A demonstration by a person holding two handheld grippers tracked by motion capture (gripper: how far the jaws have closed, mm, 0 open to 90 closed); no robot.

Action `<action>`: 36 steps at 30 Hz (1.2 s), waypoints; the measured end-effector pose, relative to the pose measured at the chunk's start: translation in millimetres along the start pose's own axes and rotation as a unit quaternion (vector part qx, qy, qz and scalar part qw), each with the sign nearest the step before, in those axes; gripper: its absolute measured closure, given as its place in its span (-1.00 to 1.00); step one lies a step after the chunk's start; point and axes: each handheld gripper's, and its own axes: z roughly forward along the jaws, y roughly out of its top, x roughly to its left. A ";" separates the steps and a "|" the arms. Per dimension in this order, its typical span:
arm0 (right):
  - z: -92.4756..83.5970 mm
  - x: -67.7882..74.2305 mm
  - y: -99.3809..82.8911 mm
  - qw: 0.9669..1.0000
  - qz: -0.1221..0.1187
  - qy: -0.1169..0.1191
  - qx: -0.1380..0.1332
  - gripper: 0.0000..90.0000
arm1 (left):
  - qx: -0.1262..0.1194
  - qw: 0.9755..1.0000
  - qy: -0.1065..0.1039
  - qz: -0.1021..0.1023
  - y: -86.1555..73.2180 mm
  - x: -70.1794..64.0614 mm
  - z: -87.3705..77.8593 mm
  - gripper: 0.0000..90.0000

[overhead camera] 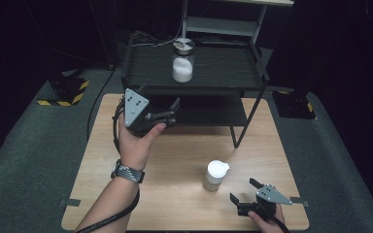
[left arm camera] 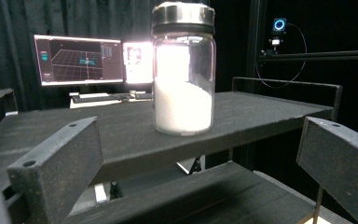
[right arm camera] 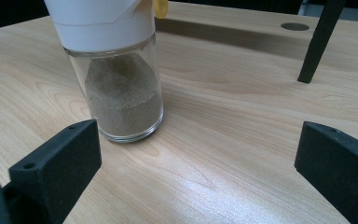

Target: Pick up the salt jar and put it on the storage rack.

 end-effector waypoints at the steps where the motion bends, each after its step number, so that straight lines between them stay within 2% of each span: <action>1: 0.0 0.0 0.0 1.000 0.000 0.000 0.000 -1.00 | 0.001 1.000 0.000 0.000 -2.1 0.2 -2.1 -0.99; 10: 0.0 0.8 0.0 1.000 -0.003 0.000 0.000 -1.00 | 0.010 1.000 -0.003 -0.004 -25.9 0.6 -22.1 -0.99; 19: 0.0 1.7 0.0 1.000 -0.005 -0.002 0.000 -1.00 | 0.021 1.000 -0.015 0.013 -46.7 -7.1 -41.6 -0.99; 36: -0.2 2.0 -0.1 1.000 -0.004 -0.002 0.000 -1.00 | 0.066 0.998 -0.013 -0.008 -91.8 -10.8 -70.8 -0.99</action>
